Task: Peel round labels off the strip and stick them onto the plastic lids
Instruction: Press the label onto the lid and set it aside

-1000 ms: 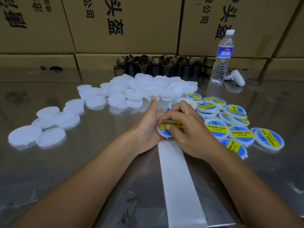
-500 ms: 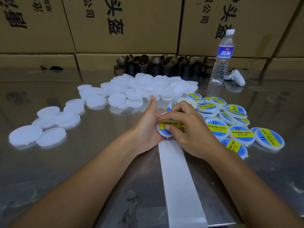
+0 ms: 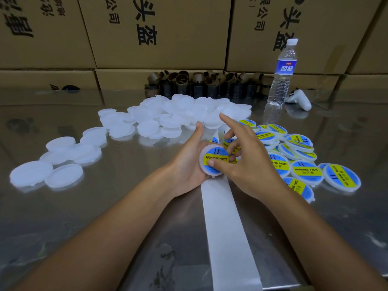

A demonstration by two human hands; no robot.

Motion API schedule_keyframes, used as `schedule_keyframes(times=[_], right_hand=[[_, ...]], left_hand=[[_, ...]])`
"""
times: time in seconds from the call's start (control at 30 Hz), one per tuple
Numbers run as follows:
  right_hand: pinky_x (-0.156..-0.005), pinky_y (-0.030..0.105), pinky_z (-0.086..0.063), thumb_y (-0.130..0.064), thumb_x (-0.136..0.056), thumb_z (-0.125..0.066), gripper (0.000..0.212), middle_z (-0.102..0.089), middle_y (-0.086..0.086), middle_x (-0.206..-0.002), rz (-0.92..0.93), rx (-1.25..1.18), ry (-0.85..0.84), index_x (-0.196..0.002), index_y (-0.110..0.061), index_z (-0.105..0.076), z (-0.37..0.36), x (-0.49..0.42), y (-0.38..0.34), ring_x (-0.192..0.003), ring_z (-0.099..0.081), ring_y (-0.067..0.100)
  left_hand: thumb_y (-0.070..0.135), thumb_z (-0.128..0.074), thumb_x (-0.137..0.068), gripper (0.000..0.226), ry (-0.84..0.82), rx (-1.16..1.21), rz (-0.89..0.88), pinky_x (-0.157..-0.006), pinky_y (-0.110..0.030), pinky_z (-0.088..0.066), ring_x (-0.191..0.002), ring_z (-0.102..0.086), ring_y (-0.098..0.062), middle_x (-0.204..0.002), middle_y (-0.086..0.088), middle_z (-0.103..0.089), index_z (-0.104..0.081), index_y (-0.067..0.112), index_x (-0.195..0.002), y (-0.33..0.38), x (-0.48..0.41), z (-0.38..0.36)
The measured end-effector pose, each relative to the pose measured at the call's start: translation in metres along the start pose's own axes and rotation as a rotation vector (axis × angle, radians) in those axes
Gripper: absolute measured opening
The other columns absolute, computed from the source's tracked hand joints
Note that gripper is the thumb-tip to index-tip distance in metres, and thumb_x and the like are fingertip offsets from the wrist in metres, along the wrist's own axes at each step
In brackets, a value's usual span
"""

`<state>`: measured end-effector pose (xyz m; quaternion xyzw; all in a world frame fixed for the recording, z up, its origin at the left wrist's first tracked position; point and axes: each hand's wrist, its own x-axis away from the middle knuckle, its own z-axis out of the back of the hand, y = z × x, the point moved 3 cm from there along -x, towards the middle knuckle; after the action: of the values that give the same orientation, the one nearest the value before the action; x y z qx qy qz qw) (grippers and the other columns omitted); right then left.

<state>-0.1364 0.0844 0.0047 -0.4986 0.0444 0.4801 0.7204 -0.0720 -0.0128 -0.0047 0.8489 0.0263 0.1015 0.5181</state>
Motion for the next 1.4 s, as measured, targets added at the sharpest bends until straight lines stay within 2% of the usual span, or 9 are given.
schedule_keyframes(times=[0.13, 0.3, 0.43, 0.53, 0.67, 0.83, 1.07, 1.27, 1.4], right_hand=[[-0.062, 0.007, -0.040, -0.020, -0.074, -0.078, 0.063, -0.045, -0.015, -0.095, -0.026, 0.048, 0.029, -0.127, -0.036, -0.048, 0.000, 0.000, 0.003, -0.076, -0.045, -0.004], [-0.062, 0.004, -0.036, -0.011, -0.086, -0.064, 0.019, -0.061, -0.002, -0.086, -0.051, 0.022, 0.088, -0.094, -0.028, -0.063, 0.002, -0.003, -0.001, -0.071, -0.051, -0.005], [-0.058, 0.007, -0.038, -0.010, -0.086, -0.064, 0.016, -0.061, -0.003, -0.083, -0.115, -0.032, 0.098, -0.095, -0.024, -0.063, 0.002, -0.004, 0.003, -0.067, -0.050, 0.002], [-0.058, 0.017, -0.046, -0.017, -0.087, -0.066, 0.015, -0.058, -0.004, -0.081, -0.185, -0.127, 0.153, -0.097, -0.026, -0.058, 0.004, -0.005, 0.007, -0.068, -0.054, 0.009], [-0.065, 0.022, -0.048, -0.027, -0.085, -0.069, 0.017, -0.060, 0.000, -0.082, -0.248, -0.200, 0.232, -0.096, -0.020, -0.058, 0.009, -0.006, 0.007, -0.072, -0.057, 0.012], [-0.069, 0.039, -0.053, -0.026, -0.086, -0.066, 0.013, -0.068, 0.014, -0.073, -0.275, -0.270, 0.103, -0.078, -0.016, -0.065, 0.005, -0.005, 0.000, -0.062, -0.058, 0.014], [-0.057, 0.020, -0.044, -0.026, -0.089, -0.063, 0.016, -0.062, 0.005, -0.064, -0.301, -0.268, 0.203, -0.078, -0.014, -0.064, 0.012, -0.007, 0.003, -0.049, -0.051, 0.003], [-0.054, 0.013, -0.044, -0.023, -0.090, -0.062, 0.013, -0.067, 0.012, -0.068, -0.311, -0.293, 0.083, -0.086, -0.011, -0.064, 0.007, -0.005, 0.003, -0.050, -0.057, 0.004], [-0.054, 0.019, -0.044, -0.022, -0.090, -0.062, 0.014, -0.066, 0.017, -0.067, -0.313, -0.261, 0.128, -0.080, -0.014, -0.064, 0.008, -0.005, 0.003, -0.050, -0.054, 0.009]], left_hand=[[0.061, -0.016, -0.096, 0.076, -0.026, -0.020, 0.015, -0.102, -0.033, -0.041, -0.113, -0.053, -0.028, -0.125, -0.018, -0.056, -0.048, 0.004, -0.134, 0.000, 0.000, -0.001], [0.045, -0.030, -0.100, 0.053, -0.034, -0.024, -0.037, -0.088, -0.028, -0.053, -0.098, -0.067, -0.017, -0.114, -0.009, -0.067, -0.056, 0.007, -0.126, -0.001, 0.000, -0.001], [0.021, -0.042, -0.101, 0.032, 0.033, -0.118, -0.114, -0.075, -0.024, -0.058, -0.084, -0.070, -0.017, -0.101, -0.013, -0.070, -0.061, -0.003, -0.113, -0.003, 0.000, 0.003], [0.022, -0.041, -0.101, 0.030, 0.057, -0.148, -0.168, -0.064, -0.021, -0.055, -0.076, -0.070, -0.015, -0.088, -0.008, -0.073, -0.064, 0.003, -0.102, -0.001, 0.001, 0.005], [0.026, -0.041, -0.100, 0.030, 0.070, -0.105, -0.260, -0.073, -0.026, -0.052, -0.085, -0.067, -0.019, -0.100, -0.011, -0.069, -0.064, 0.007, -0.104, 0.003, 0.000, 0.005], [0.027, -0.043, -0.099, 0.027, 0.070, -0.064, -0.308, -0.062, -0.020, -0.052, -0.081, -0.070, -0.014, -0.096, -0.005, -0.073, -0.066, 0.012, -0.103, 0.006, 0.001, 0.003], [0.020, -0.049, -0.097, 0.023, 0.137, -0.267, -0.375, -0.069, -0.018, -0.053, -0.080, -0.069, -0.009, -0.090, -0.004, -0.073, -0.067, 0.007, -0.104, 0.006, 0.002, 0.007], [0.020, -0.051, -0.097, 0.024, 0.197, -0.318, -0.390, -0.068, -0.018, -0.051, -0.079, -0.065, -0.011, -0.093, -0.010, -0.071, -0.068, 0.006, -0.105, 0.007, 0.004, 0.008], [0.016, -0.055, -0.094, 0.021, 0.169, -0.280, -0.384, -0.069, -0.019, -0.054, -0.081, -0.067, -0.010, -0.096, -0.009, -0.072, -0.066, 0.005, -0.109, 0.006, 0.004, 0.006]])
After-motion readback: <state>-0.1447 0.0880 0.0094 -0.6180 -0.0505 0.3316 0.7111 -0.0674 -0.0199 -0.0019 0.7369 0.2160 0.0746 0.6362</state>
